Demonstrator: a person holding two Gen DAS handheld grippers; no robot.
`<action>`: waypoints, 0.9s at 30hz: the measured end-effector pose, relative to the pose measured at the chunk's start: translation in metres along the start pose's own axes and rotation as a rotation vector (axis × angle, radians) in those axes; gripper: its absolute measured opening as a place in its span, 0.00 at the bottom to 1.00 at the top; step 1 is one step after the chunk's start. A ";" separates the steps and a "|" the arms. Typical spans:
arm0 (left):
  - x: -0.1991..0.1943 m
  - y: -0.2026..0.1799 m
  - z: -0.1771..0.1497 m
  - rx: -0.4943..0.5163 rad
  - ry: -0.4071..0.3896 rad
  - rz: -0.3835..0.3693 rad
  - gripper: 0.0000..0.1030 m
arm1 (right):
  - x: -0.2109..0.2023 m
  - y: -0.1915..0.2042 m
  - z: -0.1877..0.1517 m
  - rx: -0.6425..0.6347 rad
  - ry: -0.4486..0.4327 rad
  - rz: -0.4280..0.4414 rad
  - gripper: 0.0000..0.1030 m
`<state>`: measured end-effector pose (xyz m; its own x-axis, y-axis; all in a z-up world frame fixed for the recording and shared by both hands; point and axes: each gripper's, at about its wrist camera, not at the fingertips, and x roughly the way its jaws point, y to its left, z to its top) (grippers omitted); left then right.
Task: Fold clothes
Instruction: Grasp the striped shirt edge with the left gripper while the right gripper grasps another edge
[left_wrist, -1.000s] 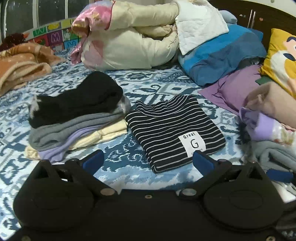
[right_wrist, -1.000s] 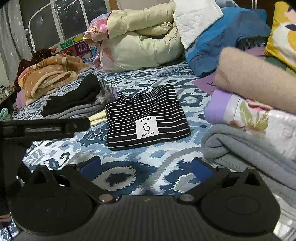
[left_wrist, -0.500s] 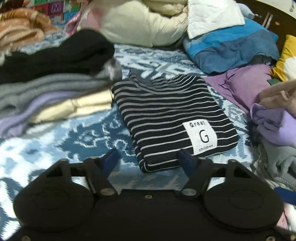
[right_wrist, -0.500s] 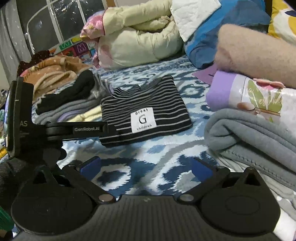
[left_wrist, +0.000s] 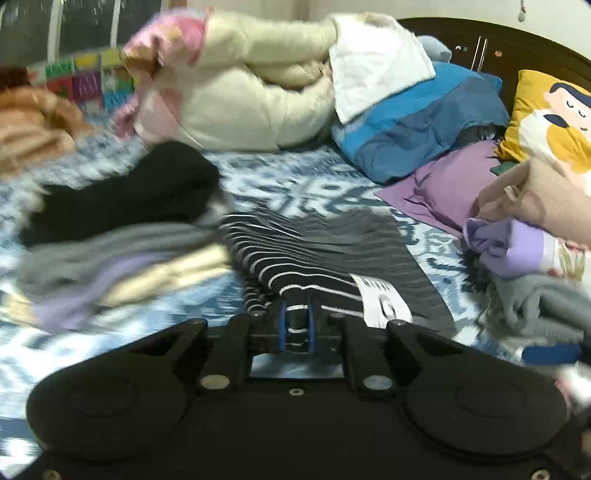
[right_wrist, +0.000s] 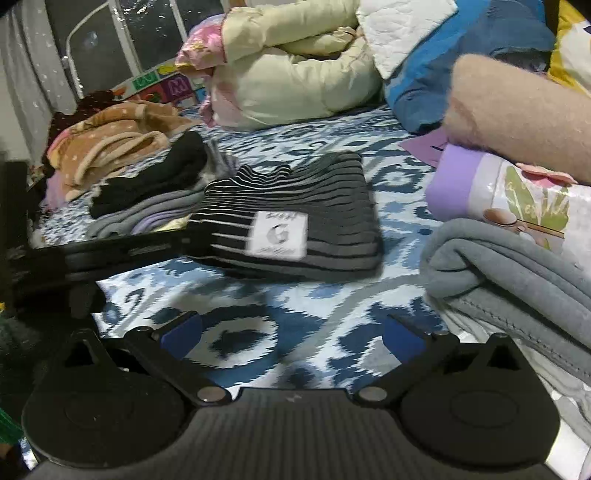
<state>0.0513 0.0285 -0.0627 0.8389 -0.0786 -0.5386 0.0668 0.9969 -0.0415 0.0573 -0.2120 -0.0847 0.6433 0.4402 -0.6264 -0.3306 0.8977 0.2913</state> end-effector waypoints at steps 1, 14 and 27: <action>-0.013 0.008 -0.004 0.030 -0.009 0.034 0.08 | -0.002 0.000 0.000 -0.002 0.000 0.011 1.00; -0.167 0.144 -0.114 0.027 0.103 0.495 0.09 | 0.013 0.042 -0.003 0.122 0.020 0.323 1.00; -0.194 0.212 -0.129 -0.302 0.114 0.325 0.48 | 0.058 0.147 -0.027 0.042 0.063 0.421 1.00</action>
<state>-0.1673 0.2553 -0.0755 0.7246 0.2216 -0.6526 -0.3646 0.9268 -0.0901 0.0270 -0.0549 -0.0979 0.4147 0.7676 -0.4888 -0.5261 0.6405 0.5595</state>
